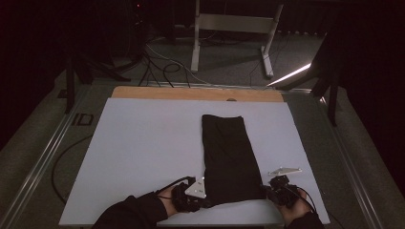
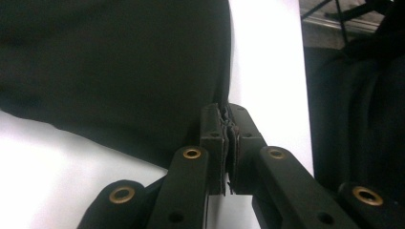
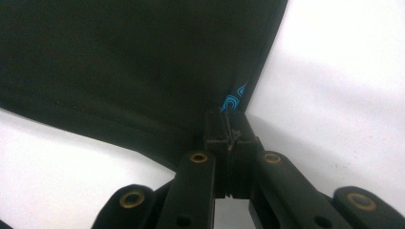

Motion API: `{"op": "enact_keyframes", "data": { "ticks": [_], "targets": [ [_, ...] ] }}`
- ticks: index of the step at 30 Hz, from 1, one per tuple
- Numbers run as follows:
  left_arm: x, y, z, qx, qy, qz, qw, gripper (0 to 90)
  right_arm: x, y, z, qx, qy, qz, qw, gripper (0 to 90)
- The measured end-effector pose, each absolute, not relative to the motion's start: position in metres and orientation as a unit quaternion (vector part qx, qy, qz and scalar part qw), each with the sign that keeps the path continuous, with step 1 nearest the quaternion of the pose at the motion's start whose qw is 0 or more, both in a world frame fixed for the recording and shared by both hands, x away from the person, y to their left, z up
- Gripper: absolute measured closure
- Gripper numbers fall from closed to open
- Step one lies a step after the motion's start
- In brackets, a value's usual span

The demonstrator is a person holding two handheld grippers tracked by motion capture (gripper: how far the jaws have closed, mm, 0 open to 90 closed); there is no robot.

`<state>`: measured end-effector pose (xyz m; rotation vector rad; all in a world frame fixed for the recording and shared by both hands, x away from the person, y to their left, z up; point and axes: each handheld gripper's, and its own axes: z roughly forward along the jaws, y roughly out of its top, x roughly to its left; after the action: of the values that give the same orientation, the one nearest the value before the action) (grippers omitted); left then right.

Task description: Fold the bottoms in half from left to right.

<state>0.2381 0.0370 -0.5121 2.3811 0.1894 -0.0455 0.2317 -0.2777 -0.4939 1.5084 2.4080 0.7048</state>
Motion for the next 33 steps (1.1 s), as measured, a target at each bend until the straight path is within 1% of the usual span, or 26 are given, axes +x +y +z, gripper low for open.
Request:
{"op": "enact_keyframes", "data": {
  "ticks": [3, 5, 6, 7, 8, 9, 12, 15, 16, 18, 19, 20, 23, 24, 25, 26, 27, 29, 31, 33],
  "targets": [
    [0.239, 0.037, -0.512, 0.924, 0.079, -0.029, 0.372, 82.3, 0.232, -0.278, -0.495, 0.512, 0.818, 0.241, 0.106, 89.3],
    [0.240, 0.038, -0.511, 0.923, 0.080, -0.034, 0.376, 81.9, 0.232, -0.279, -0.493, 0.511, 0.816, 0.247, 0.108, 88.1],
    [0.241, 0.039, -0.510, 0.922, 0.081, -0.038, 0.378, 80.5, 0.231, -0.279, -0.491, 0.508, 0.815, 0.257, 0.110, 85.9],
    [0.241, 0.039, -0.510, 0.922, 0.081, -0.038, 0.378, 79.0, 0.231, -0.279, -0.491, 0.508, 0.815, 0.257, 0.110, 85.9],
    [0.241, 0.039, -0.510, 0.922, 0.081, -0.038, 0.378, 79.0, 0.230, -0.278, -0.488, 0.504, 0.814, 0.264, 0.118, 81.4],
    [0.242, 0.041, -0.507, 0.918, 0.081, -0.044, 0.386, 75.7, 0.229, -0.278, -0.484, 0.494, 0.812, 0.280, 0.132, 75.6],
    [0.244, 0.045, -0.502, 0.911, 0.083, -0.046, 0.400, 69.6, 0.229, -0.278, -0.478, 0.485, 0.801, 0.318, 0.148, 62.4],
    [0.245, 0.049, -0.497, 0.904, 0.090, -0.043, 0.415, 59.3, 0.229, -0.277, -0.473, 0.474, 0.794, 0.345, 0.162, 48.5],
    [0.246, 0.050, -0.496, 0.902, 0.094, -0.040, 0.419, 55.8, 0.230, -0.277, -0.473, 0.469, 0.794, 0.349, 0.166, 42.1],
    [0.247, 0.053, -0.493, 0.901, 0.099, -0.030, 0.422, 45.2, 0.230, -0.275, -0.472, 0.458, 0.792, 0.367, 0.171, 33.1],
    [0.247, 0.054, -0.491, 0.899, 0.102, -0.027, 0.425, 40.6, 0.231, -0.275, -0.471, 0.453, 0.790, 0.374, 0.173, 25.8],
    [0.248, 0.055, -0.490, 0.898, 0.106, -0.026, 0.426, 36.0, 0.231, -0.275, -0.471, 0.442, 0.794, 0.386, 0.159, 17.3],
    [0.249, 0.057, -0.488, 0.894, 0.111, -0.024, 0.433, 24.4, 0.232, -0.276, -0.470, 0.437, 0.788, 0.401, 0.162, 15.0],
    [0.250, 0.058, -0.486, 0.893, 0.111, -0.024, 0.436, 19.3, 0.231, -0.276, -0.469, 0.432, 0.786, 0.403, 0.184, 10.8],
    [0.251, 0.058, -0.486, 0.892, 0.112, -0.023, 0.438, 19.3, 0.231, -0.276, -0.469, 0.432, 0.786, 0.403, 0.184, 10.8],
    [0.252, 0.060, -0.485, 0.891, 0.115, -0.022, 0.440, 15.7, 0.231, -0.275, -0.469, 0.436, 0.783, 0.401, 0.190, 10.0],
    [0.253, 0.062, -0.485, 0.889, 0.118, -0.023, 0.442, 13.7, 0.233, -0.276, -0.470, 0.430, 0.784, 0.407, 0.185, 8.9],
    [0.256, 0.065, -0.484, 0.888, 0.118, -0.031, 0.443, 5.0, 0.234, -0.276, -0.470, 0.421, 0.786, 0.414, 0.180, 8.9],
    [0.258, 0.068, -0.484, 0.889, 0.121, -0.033, 0.440, 1.7, 0.236, -0.275, -0.470, 0.418, 0.785, 0.422, 0.178, 9.2],
    [0.260, 0.071, -0.483, 0.893, 0.119, -0.030, 0.433, 1.1, 0.237, -0.274, -0.469, 0.414, 0.786, 0.422, 0.179, 9.4]
  ]
}}
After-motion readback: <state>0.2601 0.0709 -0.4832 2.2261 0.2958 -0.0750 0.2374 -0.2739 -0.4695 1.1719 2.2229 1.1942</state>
